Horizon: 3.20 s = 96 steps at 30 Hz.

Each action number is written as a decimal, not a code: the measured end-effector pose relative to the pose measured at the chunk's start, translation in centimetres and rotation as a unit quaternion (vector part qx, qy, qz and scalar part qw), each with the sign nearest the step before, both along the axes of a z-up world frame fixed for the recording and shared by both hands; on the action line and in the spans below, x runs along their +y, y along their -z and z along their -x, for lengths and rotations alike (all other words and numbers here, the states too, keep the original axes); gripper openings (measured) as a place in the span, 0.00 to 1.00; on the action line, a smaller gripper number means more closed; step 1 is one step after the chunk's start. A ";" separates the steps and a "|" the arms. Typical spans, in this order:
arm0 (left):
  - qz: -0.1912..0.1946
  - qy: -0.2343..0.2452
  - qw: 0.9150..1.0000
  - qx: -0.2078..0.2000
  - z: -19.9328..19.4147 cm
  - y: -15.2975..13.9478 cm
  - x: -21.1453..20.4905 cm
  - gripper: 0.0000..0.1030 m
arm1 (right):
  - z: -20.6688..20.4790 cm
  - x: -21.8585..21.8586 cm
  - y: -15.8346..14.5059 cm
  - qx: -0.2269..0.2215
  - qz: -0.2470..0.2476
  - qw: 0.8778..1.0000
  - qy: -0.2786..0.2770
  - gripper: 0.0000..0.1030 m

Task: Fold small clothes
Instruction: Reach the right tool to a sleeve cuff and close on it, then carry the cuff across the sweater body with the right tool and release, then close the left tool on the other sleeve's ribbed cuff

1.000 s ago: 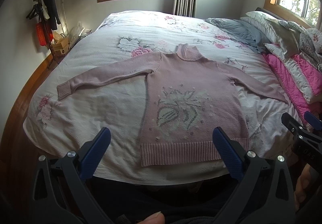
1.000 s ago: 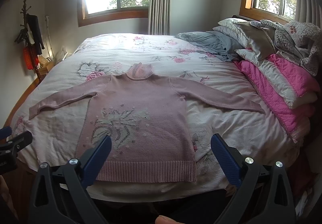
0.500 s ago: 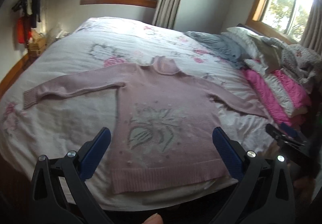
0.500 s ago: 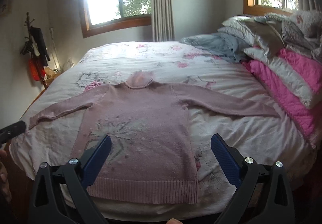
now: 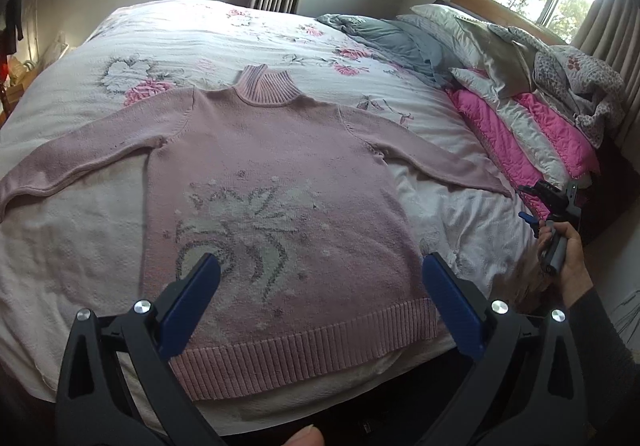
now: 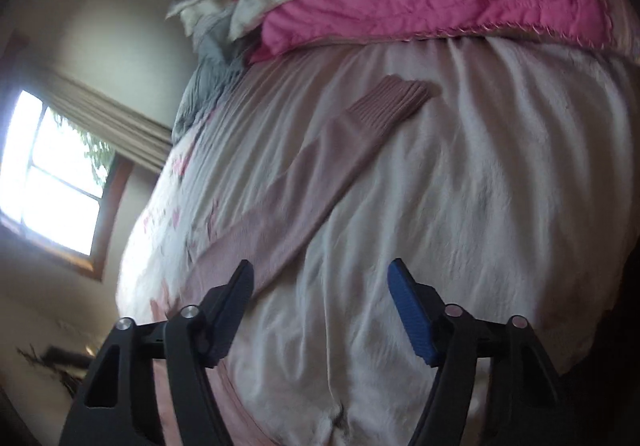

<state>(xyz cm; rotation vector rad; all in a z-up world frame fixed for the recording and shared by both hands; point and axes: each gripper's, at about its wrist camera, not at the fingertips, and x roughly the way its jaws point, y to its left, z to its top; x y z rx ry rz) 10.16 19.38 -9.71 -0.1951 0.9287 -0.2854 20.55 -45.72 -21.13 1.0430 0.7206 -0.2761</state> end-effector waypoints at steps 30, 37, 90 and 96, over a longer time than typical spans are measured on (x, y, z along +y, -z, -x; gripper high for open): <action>0.093 -0.039 0.990 0.099 -6.2 6.1 1.9 0.97 | -12.7 -8.1 1.3 -0.024 -0.004 0.999 0.045 0.06; 0.091 -0.048 0.992 0.078 -6.4 5.2 3.7 0.97 | -17.7 2.6 -8.2 -0.083 0.074 0.992 -0.066 0.06; 0.276 0.030 0.910 0.309 -39.0 21.8 -6.0 0.26 | -1.4 33.5 2.9 -0.024 0.092 0.933 -0.347 0.51; 0.232 0.030 0.926 0.296 -39.4 19.9 -5.7 0.06 | 0.5 32.3 2.1 -0.025 0.095 0.937 -0.336 0.51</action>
